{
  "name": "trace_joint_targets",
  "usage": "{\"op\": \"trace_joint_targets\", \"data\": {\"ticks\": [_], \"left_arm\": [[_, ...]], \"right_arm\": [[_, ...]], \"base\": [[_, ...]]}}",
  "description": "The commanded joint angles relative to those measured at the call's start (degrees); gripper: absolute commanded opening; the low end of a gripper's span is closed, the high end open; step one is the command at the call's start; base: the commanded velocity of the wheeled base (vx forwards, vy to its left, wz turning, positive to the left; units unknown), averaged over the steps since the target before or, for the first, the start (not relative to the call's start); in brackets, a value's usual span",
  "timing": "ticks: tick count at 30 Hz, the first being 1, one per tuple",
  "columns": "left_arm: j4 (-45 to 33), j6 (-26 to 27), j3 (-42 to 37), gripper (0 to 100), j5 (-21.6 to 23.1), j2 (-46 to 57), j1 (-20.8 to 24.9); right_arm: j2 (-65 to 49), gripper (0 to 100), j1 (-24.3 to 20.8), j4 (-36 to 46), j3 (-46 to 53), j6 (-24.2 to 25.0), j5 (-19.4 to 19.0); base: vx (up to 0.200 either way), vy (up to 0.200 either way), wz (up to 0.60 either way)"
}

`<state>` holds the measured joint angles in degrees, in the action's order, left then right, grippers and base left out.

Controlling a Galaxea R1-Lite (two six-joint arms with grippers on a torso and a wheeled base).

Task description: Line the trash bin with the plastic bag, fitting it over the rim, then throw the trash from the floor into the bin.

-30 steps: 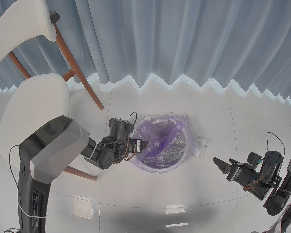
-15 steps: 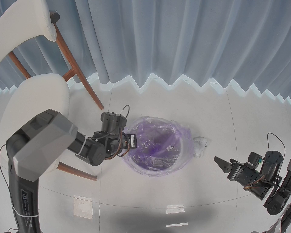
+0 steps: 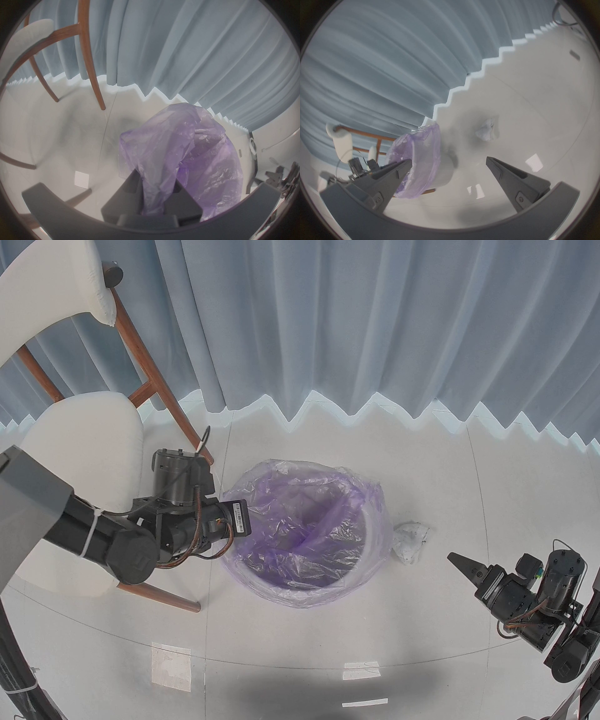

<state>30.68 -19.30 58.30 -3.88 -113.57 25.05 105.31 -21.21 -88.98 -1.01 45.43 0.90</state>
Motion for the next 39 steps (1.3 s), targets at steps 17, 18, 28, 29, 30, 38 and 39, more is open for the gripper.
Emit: {"op": "trace_joint_targets", "data": {"ticks": [17, 18, 28, 29, 30, 38, 39], "left_arm": [[-0.9, -9.9, -15.8, 0, 11.6, 21.8, 2.7], [-0.8, -9.8, -15.8, 0, 11.5, 21.7, 2.9], [-0.8, -9.4, -15.9, 0, 11.3, 21.3, 2.9], [-0.8, -9.4, -15.8, 0, 11.4, 21.3, 2.9], [-0.8, -9.4, -15.7, 0, 11.3, 20.6, 3.0], [-0.8, -9.4, -15.4, 0, 10.2, 20.2, 3.9], [-0.7, -9.4, -15.4, 0, 10.2, 20.2, 3.9]], "right_arm": [[1.8, 100, -0.6, -0.9, -12.0, 15.5, -13.5], [1.5, 100, -0.7, -1.0, -13.2, 15.4, -13.6], [-2.1, 100, -0.7, -0.9, -14.5, 15.5, -13.6], [-2.2, 100, -0.7, -0.9, -14.5, 15.4, -13.6], [-2.7, 100, -0.8, -0.9, -14.5, 15.5, -13.6], [-3.8, 100, -3.8, -0.8, -14.3, 14.9, -13.5], [-3.8, 100, -3.9, -0.8, -14.3, 14.9, -13.5]], "base": [[0.000, 0.000, 0.00], [0.000, 0.000, 0.00], [0.000, 0.000, 0.00], [0.000, 0.000, 0.00], [0.000, 0.000, 0.00], [0.000, 0.000, 0.00], [0.000, 0.000, 0.00]]}}
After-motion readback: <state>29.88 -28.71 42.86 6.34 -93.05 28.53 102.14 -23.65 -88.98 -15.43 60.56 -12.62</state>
